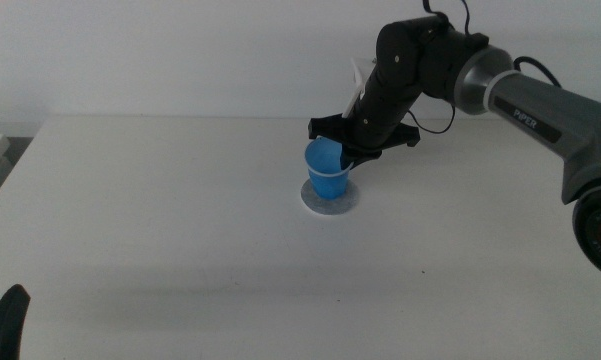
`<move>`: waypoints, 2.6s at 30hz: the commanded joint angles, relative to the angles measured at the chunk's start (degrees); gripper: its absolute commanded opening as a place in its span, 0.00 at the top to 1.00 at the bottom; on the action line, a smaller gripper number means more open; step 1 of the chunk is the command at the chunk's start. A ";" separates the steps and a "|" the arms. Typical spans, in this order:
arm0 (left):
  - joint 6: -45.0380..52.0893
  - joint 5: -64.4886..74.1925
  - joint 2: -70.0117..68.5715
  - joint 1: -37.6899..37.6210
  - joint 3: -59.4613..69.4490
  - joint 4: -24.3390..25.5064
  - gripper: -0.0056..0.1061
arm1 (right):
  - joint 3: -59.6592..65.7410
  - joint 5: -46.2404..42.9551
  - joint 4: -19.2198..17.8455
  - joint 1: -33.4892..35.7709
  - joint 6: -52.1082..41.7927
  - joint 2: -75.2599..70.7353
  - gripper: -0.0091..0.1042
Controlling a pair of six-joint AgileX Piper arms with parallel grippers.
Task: Place an empty cup on a cup mat.
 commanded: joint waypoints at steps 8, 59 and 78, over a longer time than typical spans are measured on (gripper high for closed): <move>-0.16 -0.32 -0.21 -0.10 -0.02 -0.17 0.11 | -0.13 -2.88 -1.40 0.43 -0.45 0.34 0.92; -0.16 -0.32 -0.21 -0.10 -0.02 -0.17 0.11 | 69.31 -38.09 -12.11 -18.92 -8.53 -71.80 0.13; -0.16 -0.32 -0.21 -0.10 -0.02 -0.17 0.11 | 105.28 -43.46 -8.30 -24.50 -15.59 -114.93 0.10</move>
